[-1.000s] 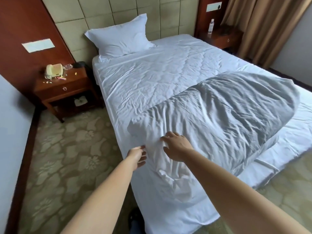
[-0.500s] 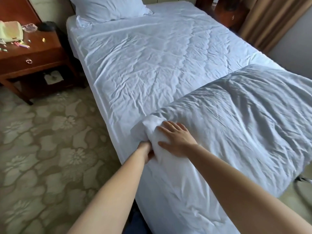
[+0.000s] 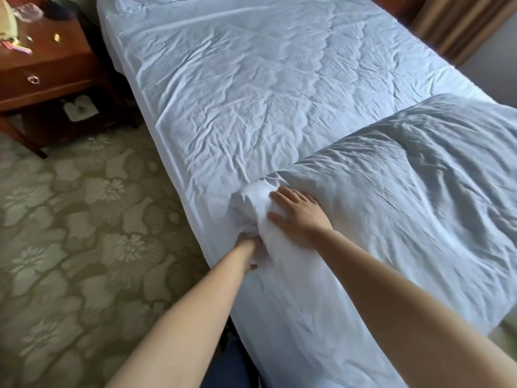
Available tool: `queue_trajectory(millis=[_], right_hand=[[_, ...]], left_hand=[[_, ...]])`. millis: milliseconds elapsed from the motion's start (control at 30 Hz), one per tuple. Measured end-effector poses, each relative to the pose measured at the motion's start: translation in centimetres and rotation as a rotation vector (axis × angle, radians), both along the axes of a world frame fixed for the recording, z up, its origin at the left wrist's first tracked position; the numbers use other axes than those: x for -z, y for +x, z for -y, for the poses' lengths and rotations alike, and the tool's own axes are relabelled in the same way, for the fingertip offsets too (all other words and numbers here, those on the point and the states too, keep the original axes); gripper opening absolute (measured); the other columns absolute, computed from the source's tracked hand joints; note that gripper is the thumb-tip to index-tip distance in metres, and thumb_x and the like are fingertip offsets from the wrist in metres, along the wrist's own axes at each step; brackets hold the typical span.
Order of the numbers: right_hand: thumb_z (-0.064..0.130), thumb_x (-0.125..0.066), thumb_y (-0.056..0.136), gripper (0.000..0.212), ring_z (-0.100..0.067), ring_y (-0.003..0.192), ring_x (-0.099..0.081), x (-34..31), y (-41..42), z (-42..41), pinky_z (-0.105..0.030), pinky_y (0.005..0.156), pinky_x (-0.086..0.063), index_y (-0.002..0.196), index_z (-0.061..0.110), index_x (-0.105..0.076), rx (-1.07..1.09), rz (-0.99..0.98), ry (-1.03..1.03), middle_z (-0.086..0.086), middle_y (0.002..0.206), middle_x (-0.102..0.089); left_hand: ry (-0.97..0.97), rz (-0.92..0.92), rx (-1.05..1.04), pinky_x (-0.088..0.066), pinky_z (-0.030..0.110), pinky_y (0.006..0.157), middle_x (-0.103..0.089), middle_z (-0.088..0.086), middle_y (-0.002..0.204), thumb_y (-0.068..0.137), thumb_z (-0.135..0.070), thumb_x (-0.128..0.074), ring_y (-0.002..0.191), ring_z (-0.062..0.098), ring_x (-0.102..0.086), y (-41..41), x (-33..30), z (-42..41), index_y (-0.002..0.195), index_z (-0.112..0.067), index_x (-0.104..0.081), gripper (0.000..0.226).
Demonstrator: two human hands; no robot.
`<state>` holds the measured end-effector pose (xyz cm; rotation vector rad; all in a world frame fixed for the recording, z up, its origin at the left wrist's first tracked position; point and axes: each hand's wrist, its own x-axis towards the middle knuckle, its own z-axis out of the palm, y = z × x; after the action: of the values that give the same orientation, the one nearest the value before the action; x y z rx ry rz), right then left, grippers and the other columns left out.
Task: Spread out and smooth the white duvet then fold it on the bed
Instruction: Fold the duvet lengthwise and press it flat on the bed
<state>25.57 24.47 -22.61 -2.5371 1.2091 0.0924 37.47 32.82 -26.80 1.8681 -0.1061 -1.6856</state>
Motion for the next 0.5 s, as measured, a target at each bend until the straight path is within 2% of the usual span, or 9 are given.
queue_trajectory(millis=[33,100,167,233,300,367,400,467,500], right_hand=[[0.053,-0.042,0.094,0.053,-0.012,0.14,-0.026,0.1,0.0,-0.4,-0.029,0.113,-0.015,0.142,0.031,-0.037,-0.004,-0.005,-0.027,0.008,0.149,-0.034],[0.053,-0.041,0.094,0.053,-0.012,0.141,-0.025,0.0,-0.5,-0.8,-0.03,0.114,-0.015,0.143,0.031,-0.036,0.001,-0.006,-0.041,0.009,0.15,-0.033],[0.053,-0.041,0.095,0.054,-0.012,0.141,-0.025,-0.4,-1.2,-0.7,-0.029,0.114,-0.014,0.144,0.032,-0.035,-0.001,0.004,-0.031,0.01,0.151,-0.032],[0.053,-0.041,0.095,0.054,-0.011,0.141,-0.024,-1.0,-1.3,-0.4,-0.028,0.114,-0.013,0.144,0.032,-0.034,-0.004,0.002,-0.009,0.01,0.152,-0.031],[0.054,-0.041,0.095,0.055,-0.011,0.142,-0.024,-1.9,-1.0,-0.1,-0.029,0.114,-0.012,0.145,0.033,-0.034,-0.012,-0.003,-0.006,0.01,0.153,-0.031],[0.055,-0.041,0.094,0.054,-0.012,0.14,-0.028,-2.9,-1.2,0.3,-0.033,0.116,-0.012,0.143,0.032,-0.039,0.022,0.068,-0.088,0.008,0.15,-0.037],[0.054,-0.041,0.093,0.052,-0.013,0.138,-0.033,-3.1,-1.7,0.4,-0.035,0.116,-0.014,0.139,0.031,-0.045,0.073,0.147,-0.153,0.006,0.147,-0.042],[0.053,-0.039,0.091,0.052,-0.015,0.133,-0.042,-2.4,-2.7,0.2,-0.035,0.115,-0.02,0.132,0.025,-0.056,0.195,0.315,-0.222,0.004,0.14,-0.052],[0.051,-0.038,0.09,0.053,-0.016,0.131,-0.045,-1.3,-2.9,0.0,-0.035,0.113,-0.022,0.129,0.022,-0.059,0.24,0.363,-0.219,0.002,0.137,-0.054]], left_hand=[[0.075,-0.108,0.012,-0.053,0.035,0.074,-0.06,0.005,0.09,0.091,-0.013,-0.057,0.082,0.021,-0.057,-1.0,0.3,-0.8,0.102,-0.015,-0.057,0.011],[0.094,-0.114,0.013,-0.055,0.032,0.062,-0.064,0.01,0.087,0.087,-0.004,-0.06,0.074,0.021,-0.06,-2.0,1.6,-0.9,0.104,-0.006,-0.06,0.017],[0.036,-0.029,-0.062,-0.053,0.033,0.067,-0.066,0.016,0.101,0.089,-0.006,-0.057,0.084,0.026,-0.062,-1.9,2.1,-0.3,0.112,0.0,-0.058,0.024],[-0.075,0.07,-0.118,-0.047,0.034,0.073,-0.064,0.018,0.111,0.091,-0.015,-0.049,0.097,0.03,-0.062,-1.9,1.4,0.4,0.115,-0.001,-0.058,0.03],[-0.254,0.221,-0.077,-0.045,0.034,0.076,-0.065,0.022,0.107,0.081,-0.026,-0.048,0.103,0.035,-0.061,-1.7,-0.1,0.8,0.093,-0.006,-0.064,0.028],[-0.404,0.426,0.074,-0.043,0.033,0.069,-0.066,0.02,0.088,0.078,-0.027,-0.051,0.091,0.036,-0.063,-0.4,-2.2,1.4,0.065,-0.015,-0.052,0.018],[-0.424,0.498,0.165,-0.041,0.032,0.066,-0.066,0.019,0.082,0.08,-0.025,-0.054,0.084,0.036,-0.063,0.4,-2.6,2.2,0.062,-0.016,-0.047,0.021],[-0.479,0.63,0.278,-0.042,0.032,0.066,-0.068,0.015,0.087,0.083,-0.024,-0.059,0.084,0.036,-0.063,1.6,-3.2,3.8,0.072,-0.014,-0.054,0.016],[-0.465,0.702,0.327,-0.044,0.032,0.07,-0.068,0.014,0.096,0.087,-0.025,-0.058,0.09,0.036,-0.063,2.4,-2.8,4.2,0.085,-0.012,-0.061,0.013]])
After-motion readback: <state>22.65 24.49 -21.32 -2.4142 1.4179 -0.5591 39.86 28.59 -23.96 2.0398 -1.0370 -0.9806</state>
